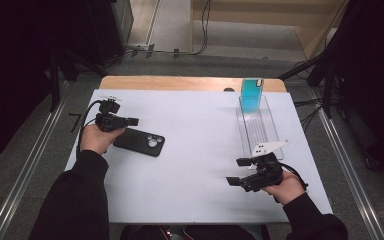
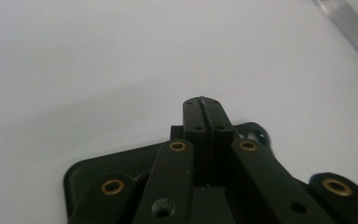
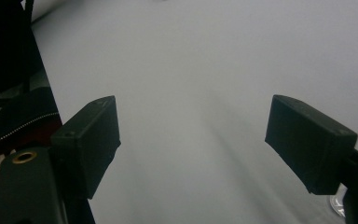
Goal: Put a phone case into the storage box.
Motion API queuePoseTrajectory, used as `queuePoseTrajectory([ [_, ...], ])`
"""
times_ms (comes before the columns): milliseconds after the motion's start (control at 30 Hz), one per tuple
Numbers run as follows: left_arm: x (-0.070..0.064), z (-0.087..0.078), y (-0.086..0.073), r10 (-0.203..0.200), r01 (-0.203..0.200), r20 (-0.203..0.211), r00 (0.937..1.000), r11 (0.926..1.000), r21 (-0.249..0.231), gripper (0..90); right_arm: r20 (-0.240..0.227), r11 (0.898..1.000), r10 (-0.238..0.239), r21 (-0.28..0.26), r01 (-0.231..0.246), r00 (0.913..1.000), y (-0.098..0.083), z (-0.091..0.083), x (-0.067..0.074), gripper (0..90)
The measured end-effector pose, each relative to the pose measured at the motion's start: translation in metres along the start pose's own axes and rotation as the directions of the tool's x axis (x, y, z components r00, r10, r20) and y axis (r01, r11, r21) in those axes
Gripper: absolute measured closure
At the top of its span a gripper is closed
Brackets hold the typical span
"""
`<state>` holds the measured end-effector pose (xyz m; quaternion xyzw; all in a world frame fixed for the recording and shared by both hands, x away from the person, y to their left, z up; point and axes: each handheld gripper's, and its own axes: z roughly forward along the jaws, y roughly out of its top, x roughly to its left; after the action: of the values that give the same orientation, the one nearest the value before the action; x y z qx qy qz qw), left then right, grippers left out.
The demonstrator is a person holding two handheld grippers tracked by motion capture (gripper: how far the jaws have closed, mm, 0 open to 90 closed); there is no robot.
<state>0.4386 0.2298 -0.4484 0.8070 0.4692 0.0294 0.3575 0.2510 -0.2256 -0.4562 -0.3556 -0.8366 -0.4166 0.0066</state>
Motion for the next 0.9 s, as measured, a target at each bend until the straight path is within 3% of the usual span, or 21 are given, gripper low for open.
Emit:
queuePoseTrajectory([
  [133, 0.004, 0.011, -0.001, 0.016, -0.016, -0.045, 0.9988, 0.9999, 0.006, 90.0, -0.009, 1.000, -0.005, -0.002, 0.005, 0.9999, 0.000, 0.002, 0.000, 15.7],
  [233, 0.008, 0.018, -0.002, 0.030, -0.028, -0.060, 0.9978, 0.9994, 0.020, 90.0, -0.011, 1.000, -0.018, 0.001, 0.018, 0.9998, -0.001, 0.003, 0.001, 15.8],
  [400, 0.015, 0.031, -0.007, 0.015, -0.013, -0.077, 0.9969, 0.9995, 0.028, 90.0, -0.022, 1.000, -0.013, -0.005, 0.013, 0.9997, -0.003, 0.003, 0.002, 15.7],
  [500, 0.017, 0.036, -0.011, 0.032, -0.027, -0.091, 0.9953, 0.9983, 0.052, 90.0, -0.026, 1.000, -0.020, -0.012, 0.019, 0.9995, -0.004, 0.002, 0.003, 15.8],
  [633, 0.019, 0.036, -0.015, 0.012, -0.009, -0.085, 0.9963, 0.9995, 0.030, 90.0, -0.019, 1.000, -0.020, -0.004, 0.020, 0.9996, -0.005, 0.002, 0.003, 15.8],
  [900, 0.021, 0.025, -0.024, -0.003, 0.007, -0.090, 0.9960, 0.9989, 0.047, 90.0, -0.020, 1.000, -0.025, -0.007, 0.025, 0.9995, -0.006, 0.002, 0.004, 15.8],
])
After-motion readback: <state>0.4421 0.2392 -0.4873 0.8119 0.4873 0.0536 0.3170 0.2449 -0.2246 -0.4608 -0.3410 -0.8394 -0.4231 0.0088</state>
